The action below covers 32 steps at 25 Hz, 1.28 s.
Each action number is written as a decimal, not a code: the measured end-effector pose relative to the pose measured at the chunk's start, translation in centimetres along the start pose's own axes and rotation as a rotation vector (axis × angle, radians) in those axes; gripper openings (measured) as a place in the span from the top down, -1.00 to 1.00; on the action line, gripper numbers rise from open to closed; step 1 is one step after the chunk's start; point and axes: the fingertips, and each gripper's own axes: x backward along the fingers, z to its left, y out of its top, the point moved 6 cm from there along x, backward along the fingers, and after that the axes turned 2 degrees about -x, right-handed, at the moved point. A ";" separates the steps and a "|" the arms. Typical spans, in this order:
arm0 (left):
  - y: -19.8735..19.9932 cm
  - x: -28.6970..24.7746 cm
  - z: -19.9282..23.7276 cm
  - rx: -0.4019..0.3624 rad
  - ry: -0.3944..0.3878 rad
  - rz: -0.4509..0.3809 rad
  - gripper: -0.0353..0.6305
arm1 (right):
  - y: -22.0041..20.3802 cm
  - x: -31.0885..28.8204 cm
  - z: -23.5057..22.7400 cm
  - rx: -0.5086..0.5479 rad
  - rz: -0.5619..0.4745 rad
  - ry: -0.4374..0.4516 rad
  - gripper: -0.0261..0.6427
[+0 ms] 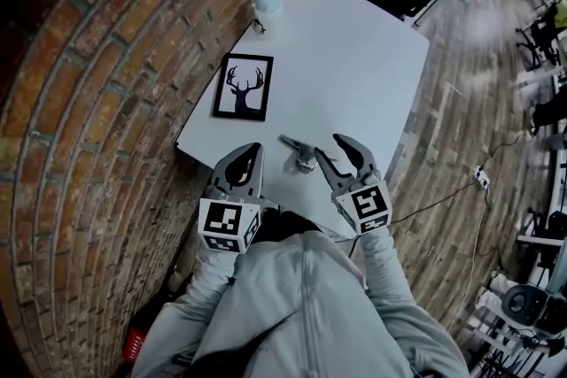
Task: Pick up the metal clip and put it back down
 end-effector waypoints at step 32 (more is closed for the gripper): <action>4.4 -1.2 -1.5 -0.045 -0.070 -0.089 0.82 | 5.9 7.9 -4.4 -0.175 -0.308 -0.179 0.85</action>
